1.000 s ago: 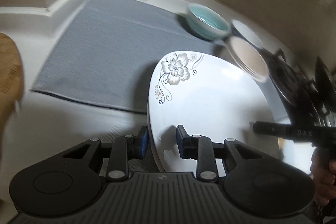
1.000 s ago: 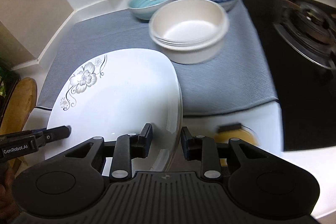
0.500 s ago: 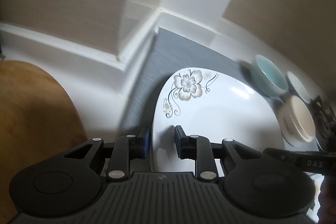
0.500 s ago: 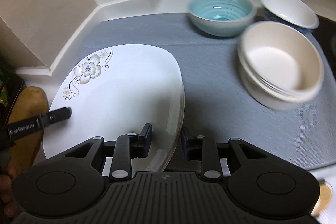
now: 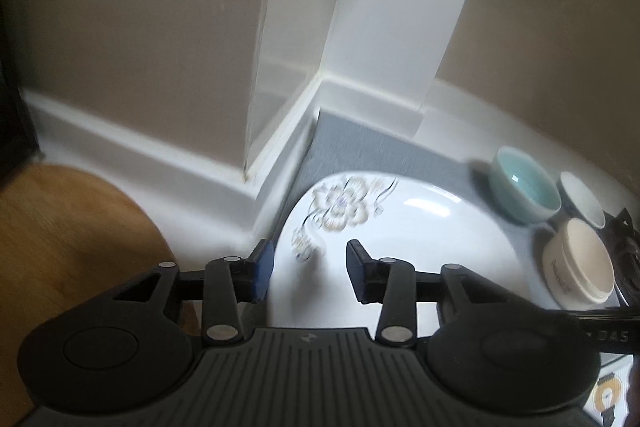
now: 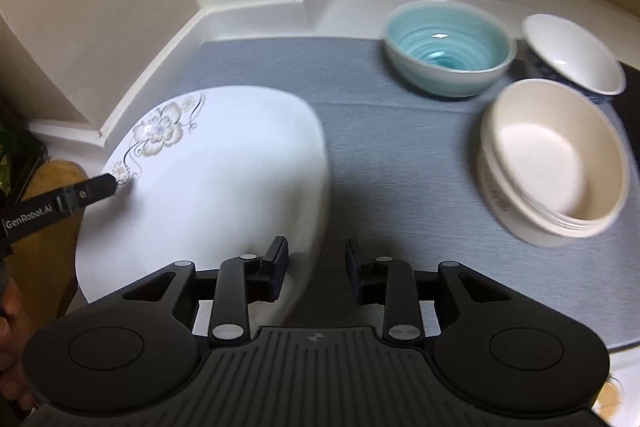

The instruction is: Organize plates and bowls

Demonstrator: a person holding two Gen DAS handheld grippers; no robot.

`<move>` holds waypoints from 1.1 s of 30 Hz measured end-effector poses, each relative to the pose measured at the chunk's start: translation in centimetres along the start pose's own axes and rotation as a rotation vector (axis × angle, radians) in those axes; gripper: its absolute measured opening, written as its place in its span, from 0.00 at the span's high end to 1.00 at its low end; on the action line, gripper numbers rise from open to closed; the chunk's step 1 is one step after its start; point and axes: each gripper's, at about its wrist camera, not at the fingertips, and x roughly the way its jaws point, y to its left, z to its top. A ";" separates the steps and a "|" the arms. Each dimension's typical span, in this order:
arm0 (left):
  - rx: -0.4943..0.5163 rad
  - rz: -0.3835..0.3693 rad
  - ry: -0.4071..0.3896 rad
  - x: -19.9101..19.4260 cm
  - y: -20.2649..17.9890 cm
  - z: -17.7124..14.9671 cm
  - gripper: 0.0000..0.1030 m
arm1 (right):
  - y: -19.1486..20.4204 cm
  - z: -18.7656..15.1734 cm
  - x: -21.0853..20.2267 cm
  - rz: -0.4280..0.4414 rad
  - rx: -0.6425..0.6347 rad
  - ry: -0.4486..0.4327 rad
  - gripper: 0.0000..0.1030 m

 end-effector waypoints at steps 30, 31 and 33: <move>0.070 -0.195 0.232 6.7 -26.0 -1.0 0.52 | -21.6 -10.5 -15.7 -0.018 0.274 -0.274 0.64; 0.072 -0.189 0.236 7.0 -26.3 -1.1 0.54 | -22.2 -11.0 -15.9 -0.011 0.289 -0.276 0.64; 0.085 -0.157 0.238 7.4 -26.9 -1.5 0.74 | -23.0 -11.6 -16.3 0.002 0.303 -0.279 0.64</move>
